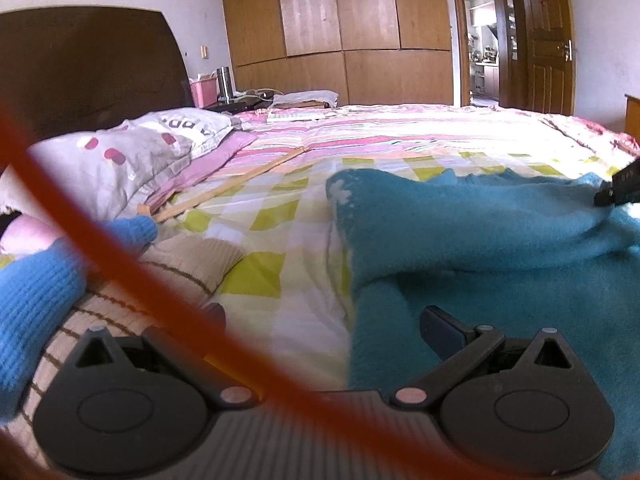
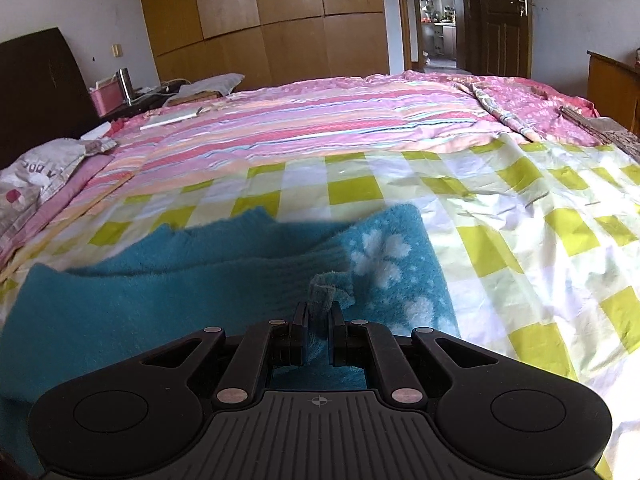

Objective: Fold small clothes
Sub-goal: 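Lower the sleeve onto the sweater and open the right tool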

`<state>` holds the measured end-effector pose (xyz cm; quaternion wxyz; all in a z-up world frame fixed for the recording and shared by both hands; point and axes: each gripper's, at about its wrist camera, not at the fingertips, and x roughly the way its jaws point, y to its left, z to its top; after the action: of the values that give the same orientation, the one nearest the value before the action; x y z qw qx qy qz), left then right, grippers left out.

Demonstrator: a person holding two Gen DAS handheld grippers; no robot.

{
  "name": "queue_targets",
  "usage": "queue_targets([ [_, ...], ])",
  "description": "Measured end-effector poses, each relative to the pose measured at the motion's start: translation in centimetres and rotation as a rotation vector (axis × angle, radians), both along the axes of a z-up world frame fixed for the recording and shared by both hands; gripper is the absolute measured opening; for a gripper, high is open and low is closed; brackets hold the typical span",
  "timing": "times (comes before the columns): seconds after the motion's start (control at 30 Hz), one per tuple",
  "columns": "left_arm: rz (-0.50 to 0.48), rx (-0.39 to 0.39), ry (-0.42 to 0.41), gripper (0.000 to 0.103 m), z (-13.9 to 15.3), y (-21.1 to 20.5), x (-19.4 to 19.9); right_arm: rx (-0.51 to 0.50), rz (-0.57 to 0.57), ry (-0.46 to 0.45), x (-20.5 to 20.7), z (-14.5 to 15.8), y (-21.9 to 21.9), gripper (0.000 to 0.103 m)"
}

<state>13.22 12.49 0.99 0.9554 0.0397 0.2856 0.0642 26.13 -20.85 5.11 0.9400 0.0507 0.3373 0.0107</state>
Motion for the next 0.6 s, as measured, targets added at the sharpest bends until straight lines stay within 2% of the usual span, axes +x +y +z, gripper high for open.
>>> queue_targets([
  [0.13, 0.01, 0.029, -0.005, 0.103, 0.2, -0.4, 0.3, 0.012, -0.028, -0.01, 0.2, 0.2, -0.7, 0.007],
  [0.3, 0.041, 0.017, 0.009, 0.103, 0.2, -0.5, 1.6, -0.011, -0.032, 0.007, 0.4, -1.0, -0.7, 0.007],
  [0.6, 0.036, 0.175, 0.043, 0.103, -1.4, -2.4, 4.5, 0.012, -0.02, 0.007, 0.1, -1.5, -1.3, 0.007],
])
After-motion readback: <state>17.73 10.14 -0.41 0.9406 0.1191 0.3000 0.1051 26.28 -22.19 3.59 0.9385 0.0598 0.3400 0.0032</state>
